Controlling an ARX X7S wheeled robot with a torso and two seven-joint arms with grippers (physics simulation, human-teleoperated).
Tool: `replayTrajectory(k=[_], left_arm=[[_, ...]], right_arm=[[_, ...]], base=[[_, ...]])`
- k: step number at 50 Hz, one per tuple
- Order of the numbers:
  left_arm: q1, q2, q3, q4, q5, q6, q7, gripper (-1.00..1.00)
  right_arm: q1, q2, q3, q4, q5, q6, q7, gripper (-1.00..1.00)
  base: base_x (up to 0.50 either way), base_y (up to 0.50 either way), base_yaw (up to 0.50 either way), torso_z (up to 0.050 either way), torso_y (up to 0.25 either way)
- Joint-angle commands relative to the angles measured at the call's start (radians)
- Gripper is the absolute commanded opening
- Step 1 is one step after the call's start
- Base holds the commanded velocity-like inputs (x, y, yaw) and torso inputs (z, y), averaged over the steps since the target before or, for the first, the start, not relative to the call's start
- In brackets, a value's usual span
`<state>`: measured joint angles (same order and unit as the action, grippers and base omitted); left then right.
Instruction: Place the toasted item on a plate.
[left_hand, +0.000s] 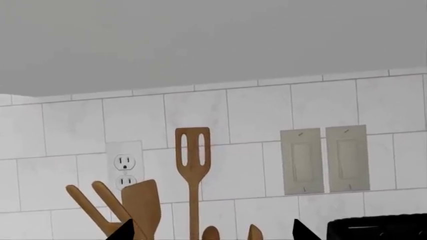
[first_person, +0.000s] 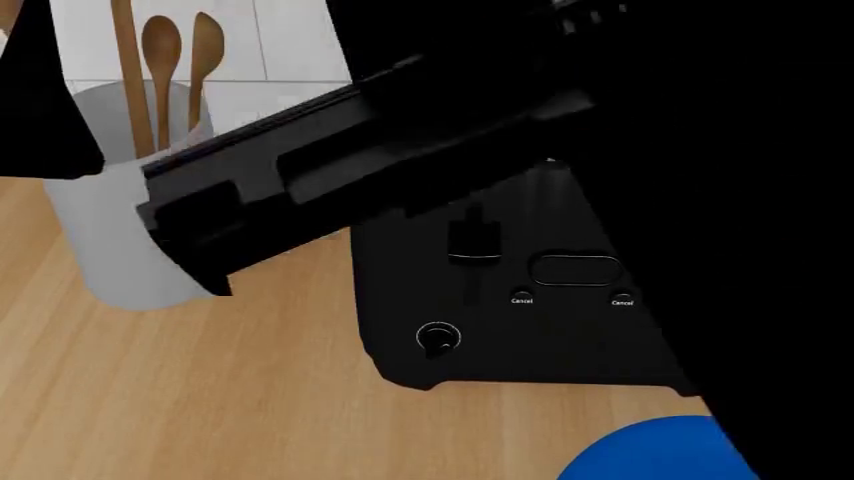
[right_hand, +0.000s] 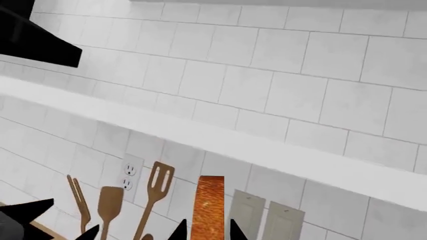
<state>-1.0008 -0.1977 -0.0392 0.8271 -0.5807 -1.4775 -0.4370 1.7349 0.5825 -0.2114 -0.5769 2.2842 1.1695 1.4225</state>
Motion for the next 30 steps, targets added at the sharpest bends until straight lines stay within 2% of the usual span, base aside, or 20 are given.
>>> replayTrajectory(k=[1,9,26,30], left_arm=[[0.01,-0.006,0.009,-0.01,-0.008,0.018,-0.01,1.0],[0.018,-0.014,0.019,-0.028,-0.007,0.043,-0.012,1.0],[0.023,-0.018,0.029,-0.043,-0.018,0.066,-0.02,1.0],[0.025,-0.02,0.036,-0.049,-0.019,0.075,-0.023,1.0]], right_arm=[[0.029,0.062,-0.039,-0.139,0.133,-0.135,0.104,-1.0],[0.061,0.115,-0.065,-0.214,0.171,-0.225,0.121,-1.0],[0.254,0.306,-0.199,-0.461,0.272,-0.6,0.138,-1.0],[0.265,0.323,-0.18,-0.47,0.304,-0.613,0.147,-1.0]], base=[[0.0,0.0,0.0,0.0,0.0],[0.0,0.0,0.0,0.0,0.0],[0.0,0.0,0.0,0.0,0.0],[0.0,0.0,0.0,0.0,0.0]])
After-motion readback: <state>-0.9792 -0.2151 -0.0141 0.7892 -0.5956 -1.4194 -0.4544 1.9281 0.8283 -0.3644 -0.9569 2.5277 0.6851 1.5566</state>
